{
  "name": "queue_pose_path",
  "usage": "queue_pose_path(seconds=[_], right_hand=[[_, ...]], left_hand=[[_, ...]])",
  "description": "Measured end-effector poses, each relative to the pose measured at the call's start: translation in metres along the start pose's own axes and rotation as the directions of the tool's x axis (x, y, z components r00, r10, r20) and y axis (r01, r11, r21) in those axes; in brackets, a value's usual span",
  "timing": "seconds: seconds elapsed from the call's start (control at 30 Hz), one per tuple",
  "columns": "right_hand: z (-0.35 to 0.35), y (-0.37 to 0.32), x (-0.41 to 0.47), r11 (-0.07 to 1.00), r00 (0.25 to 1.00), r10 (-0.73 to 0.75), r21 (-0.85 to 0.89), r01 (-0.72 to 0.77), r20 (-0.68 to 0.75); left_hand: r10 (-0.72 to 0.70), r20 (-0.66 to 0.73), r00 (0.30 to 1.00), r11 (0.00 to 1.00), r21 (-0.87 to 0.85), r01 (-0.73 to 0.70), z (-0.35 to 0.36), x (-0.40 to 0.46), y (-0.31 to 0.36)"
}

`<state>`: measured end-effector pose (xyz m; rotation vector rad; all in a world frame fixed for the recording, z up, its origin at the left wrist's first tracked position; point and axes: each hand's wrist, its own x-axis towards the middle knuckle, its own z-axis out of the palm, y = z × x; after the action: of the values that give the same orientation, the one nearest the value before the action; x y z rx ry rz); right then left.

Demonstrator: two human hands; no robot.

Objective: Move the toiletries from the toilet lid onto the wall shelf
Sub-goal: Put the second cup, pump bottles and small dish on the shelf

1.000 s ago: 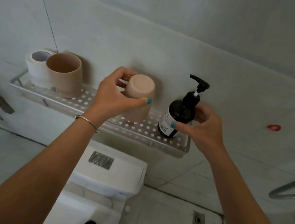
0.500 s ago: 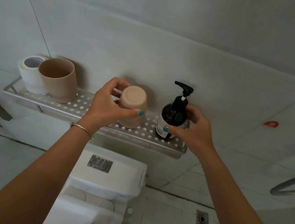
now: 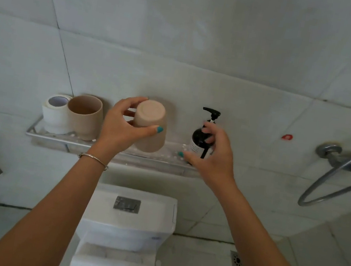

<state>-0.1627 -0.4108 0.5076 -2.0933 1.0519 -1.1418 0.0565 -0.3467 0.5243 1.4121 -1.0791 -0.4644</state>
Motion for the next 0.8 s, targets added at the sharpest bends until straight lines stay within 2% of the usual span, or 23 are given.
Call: queue_pose_path(seconds=[0.1,0.2,0.27,0.43,0.6,0.7,0.8], right_hand=[[0.032,-0.025,0.013,0.998,0.989,-0.055,0.024,0.052,0.139],[0.064,-0.040,0.036,0.996,0.948,-0.059,0.080,0.035,0.313],[0.079,-0.040,0.049,0.993,0.932,-0.068,0.115,0.029,0.357],[0.090,-0.039,0.070,0.982,0.932,-0.116,0.181,0.056,0.343],[0.085,-0.038,0.077,0.943,0.961,-0.102,0.333,0.011,0.258],[0.081,-0.039,0.078,0.909,0.972,-0.080,0.416,-0.020,0.223],[0.082,-0.043,0.075,0.845,0.977,-0.039,0.529,-0.080,0.211]], left_hand=[[0.000,0.000,1.000,1.000,-0.001,0.000,-0.012,0.002,0.004],[0.009,0.001,1.000,1.000,0.001,-0.009,-0.018,0.008,-0.002],[0.008,0.012,1.000,1.000,0.013,-0.008,-0.024,0.014,-0.008],[0.013,0.087,0.996,1.000,0.027,-0.015,-0.036,0.023,-0.015],[0.017,0.070,0.997,0.999,-0.048,-0.014,-0.036,0.018,-0.018],[-0.094,-0.004,0.996,0.982,-0.167,0.092,-0.039,0.007,-0.024],[-0.209,0.004,0.978,0.947,-0.250,0.204,-0.038,0.000,-0.031]])
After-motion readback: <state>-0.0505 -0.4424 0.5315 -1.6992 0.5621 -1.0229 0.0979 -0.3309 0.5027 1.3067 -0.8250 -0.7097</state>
